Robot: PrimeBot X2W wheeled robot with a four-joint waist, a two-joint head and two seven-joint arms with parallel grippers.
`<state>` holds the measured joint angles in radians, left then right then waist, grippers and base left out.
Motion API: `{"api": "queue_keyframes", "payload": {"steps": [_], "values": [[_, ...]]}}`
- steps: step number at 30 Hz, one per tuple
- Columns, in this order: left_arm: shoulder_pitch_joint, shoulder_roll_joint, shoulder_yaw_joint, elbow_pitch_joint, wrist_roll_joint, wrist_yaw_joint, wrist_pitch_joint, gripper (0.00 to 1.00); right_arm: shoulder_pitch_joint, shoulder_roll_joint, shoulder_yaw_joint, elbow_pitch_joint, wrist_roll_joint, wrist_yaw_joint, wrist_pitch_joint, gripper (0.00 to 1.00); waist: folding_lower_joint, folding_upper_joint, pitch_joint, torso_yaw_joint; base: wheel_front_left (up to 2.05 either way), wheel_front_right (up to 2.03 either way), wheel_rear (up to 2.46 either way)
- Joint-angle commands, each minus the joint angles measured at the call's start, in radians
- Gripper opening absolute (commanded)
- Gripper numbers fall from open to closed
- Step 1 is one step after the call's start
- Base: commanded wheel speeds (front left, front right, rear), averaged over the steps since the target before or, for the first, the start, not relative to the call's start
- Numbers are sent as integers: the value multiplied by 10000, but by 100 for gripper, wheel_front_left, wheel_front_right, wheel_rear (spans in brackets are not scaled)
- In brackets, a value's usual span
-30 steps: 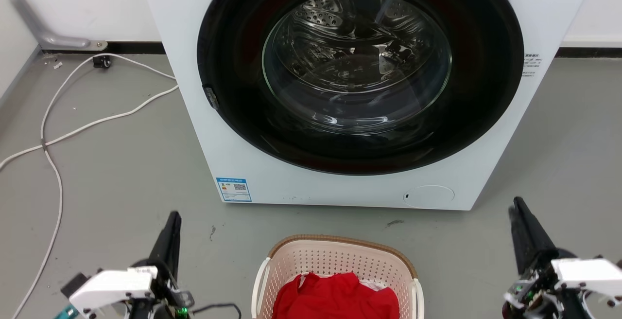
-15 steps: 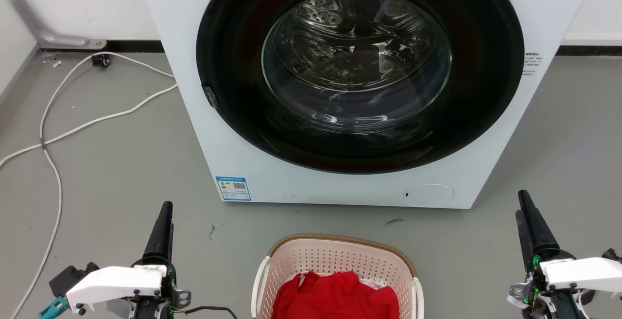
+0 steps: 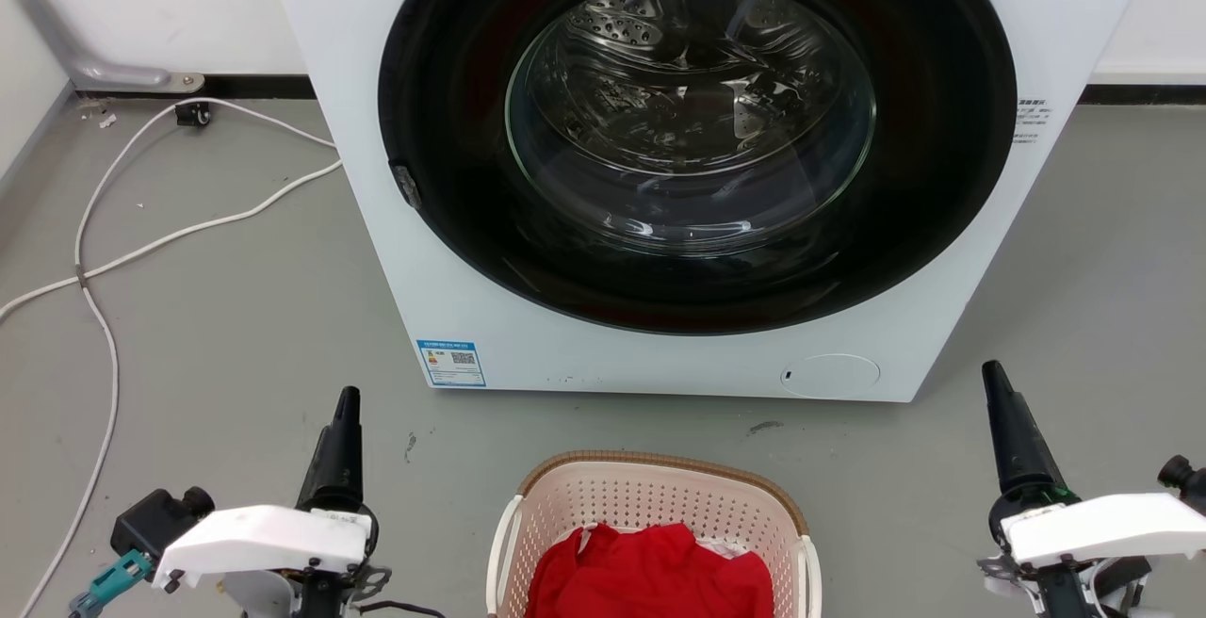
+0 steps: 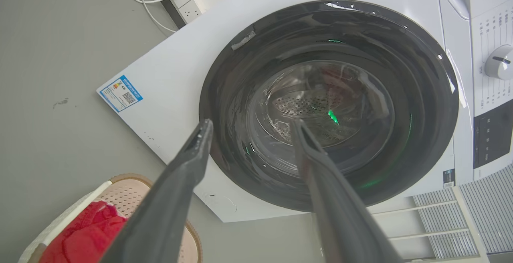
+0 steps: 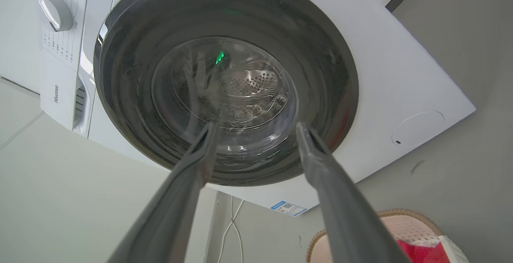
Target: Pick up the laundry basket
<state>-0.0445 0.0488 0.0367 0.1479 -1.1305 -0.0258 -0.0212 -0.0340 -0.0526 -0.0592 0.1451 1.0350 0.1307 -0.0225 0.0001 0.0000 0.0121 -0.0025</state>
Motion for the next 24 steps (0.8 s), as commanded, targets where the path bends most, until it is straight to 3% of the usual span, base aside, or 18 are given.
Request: {"api": "queue_keyframes", "payload": {"steps": [1, 13, 24], "values": [[-13, 28, -58, -255, 419, 63, -108, 100, -9, -16, 51, -257, -534, 0, -124, 100, 0, 0, 3, -1, 0, 0, 0], [150, 27, -315, -569, 2199, 448, -533, 100, 169, -9, 256, -477, -2696, 0, -544, 100, 0, 0, 17, -10, 0, 0, 0], [304, 26, -522, -837, 3597, 525, -879, 100, 337, -2, 405, -763, -4281, 0, -885, 100, 0, 0, 38, -21, 0, 0, 0]]}}
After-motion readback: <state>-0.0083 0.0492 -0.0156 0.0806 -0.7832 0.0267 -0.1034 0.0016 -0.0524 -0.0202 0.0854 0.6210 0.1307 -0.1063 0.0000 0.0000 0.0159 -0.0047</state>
